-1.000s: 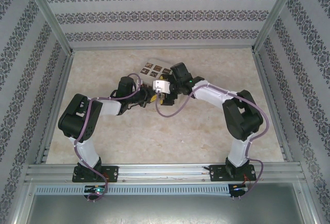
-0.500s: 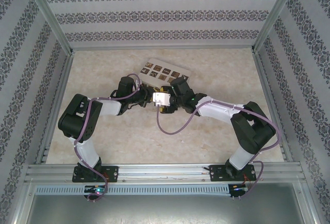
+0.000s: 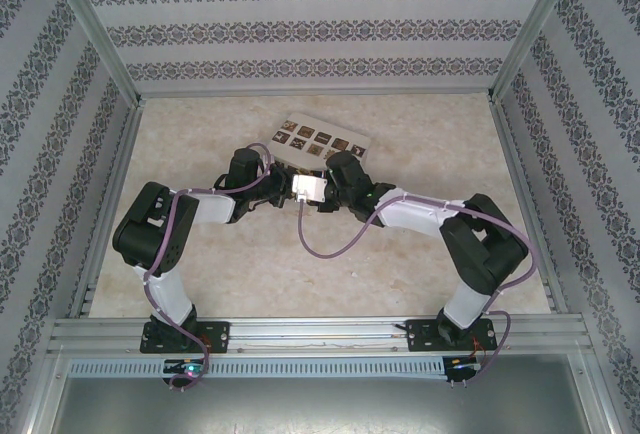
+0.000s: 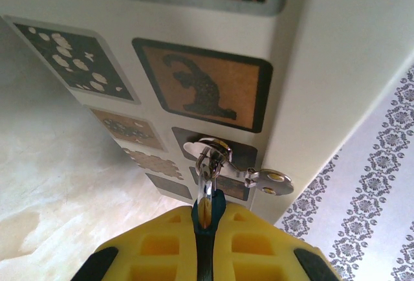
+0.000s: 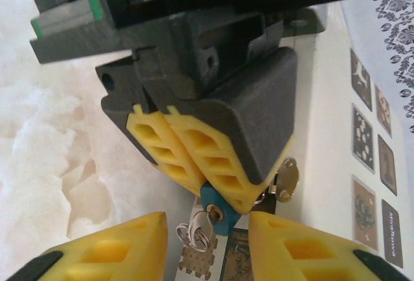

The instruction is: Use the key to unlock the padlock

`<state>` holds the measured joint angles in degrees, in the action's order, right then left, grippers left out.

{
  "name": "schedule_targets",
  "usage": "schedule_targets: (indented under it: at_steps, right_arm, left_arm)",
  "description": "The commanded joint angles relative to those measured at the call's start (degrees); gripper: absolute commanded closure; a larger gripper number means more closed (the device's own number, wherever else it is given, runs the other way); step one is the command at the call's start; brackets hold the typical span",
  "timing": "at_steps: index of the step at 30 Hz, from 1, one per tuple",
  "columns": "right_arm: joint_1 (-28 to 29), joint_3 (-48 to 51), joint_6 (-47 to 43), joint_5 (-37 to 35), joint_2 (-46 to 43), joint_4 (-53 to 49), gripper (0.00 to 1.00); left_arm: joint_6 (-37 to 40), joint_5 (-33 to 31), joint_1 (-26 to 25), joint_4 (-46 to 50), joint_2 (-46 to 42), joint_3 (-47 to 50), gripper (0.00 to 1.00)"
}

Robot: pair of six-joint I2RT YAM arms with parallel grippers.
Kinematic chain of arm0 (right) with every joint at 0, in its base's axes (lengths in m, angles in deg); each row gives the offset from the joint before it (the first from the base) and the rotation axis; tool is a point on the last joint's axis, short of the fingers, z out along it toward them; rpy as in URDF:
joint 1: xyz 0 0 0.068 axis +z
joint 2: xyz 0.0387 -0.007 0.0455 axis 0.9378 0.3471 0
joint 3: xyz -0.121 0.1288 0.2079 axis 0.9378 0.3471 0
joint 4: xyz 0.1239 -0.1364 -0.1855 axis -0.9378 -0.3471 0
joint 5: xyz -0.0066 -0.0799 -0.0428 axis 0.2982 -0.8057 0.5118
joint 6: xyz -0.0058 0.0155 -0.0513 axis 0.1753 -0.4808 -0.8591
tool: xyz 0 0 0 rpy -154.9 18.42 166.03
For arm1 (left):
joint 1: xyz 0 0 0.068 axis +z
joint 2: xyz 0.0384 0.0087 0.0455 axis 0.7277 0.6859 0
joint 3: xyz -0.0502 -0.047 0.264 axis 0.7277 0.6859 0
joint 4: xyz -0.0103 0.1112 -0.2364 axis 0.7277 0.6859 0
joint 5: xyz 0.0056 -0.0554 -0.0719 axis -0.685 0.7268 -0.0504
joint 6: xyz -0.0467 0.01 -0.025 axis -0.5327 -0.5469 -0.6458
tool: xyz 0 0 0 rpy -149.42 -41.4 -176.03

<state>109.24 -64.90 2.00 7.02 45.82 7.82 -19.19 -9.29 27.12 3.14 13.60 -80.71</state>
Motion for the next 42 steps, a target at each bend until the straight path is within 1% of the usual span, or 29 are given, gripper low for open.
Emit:
schedule_targets:
  at_steps: [1,11,18,29,37,42]
  right_arm:
    - [0.5,0.6,1.0,-1.5,1.1,1.0,0.67]
    - [0.5,1.9,1.7,-3.4,1.5,1.1,0.83]
    - [0.8,2.0,2.2,-3.8,1.7,1.9,0.83]
    - [2.1,1.2,3.6,-5.7,3.0,4.7,0.88]
    - [3.2,1.9,11.0,-9.0,3.7,10.0,0.98]
    - [3.5,3.1,20.0,-10.2,3.9,15.1,1.0]
  left_arm:
    - [-0.6,0.6,-0.8,-5.3,-1.8,-0.9,1.0]
    - [-0.7,0.7,-0.8,-5.6,-1.9,-0.6,1.0]
    - [-0.7,0.6,-0.8,-5.7,-1.9,-0.5,1.0]
    - [-0.7,0.6,-1.0,-5.8,-2.1,-0.4,1.0]
    - [-0.9,0.7,-0.9,-5.8,-2.0,-0.5,1.0]
    - [-0.8,0.7,-1.0,-5.6,-1.9,-0.4,1.0]
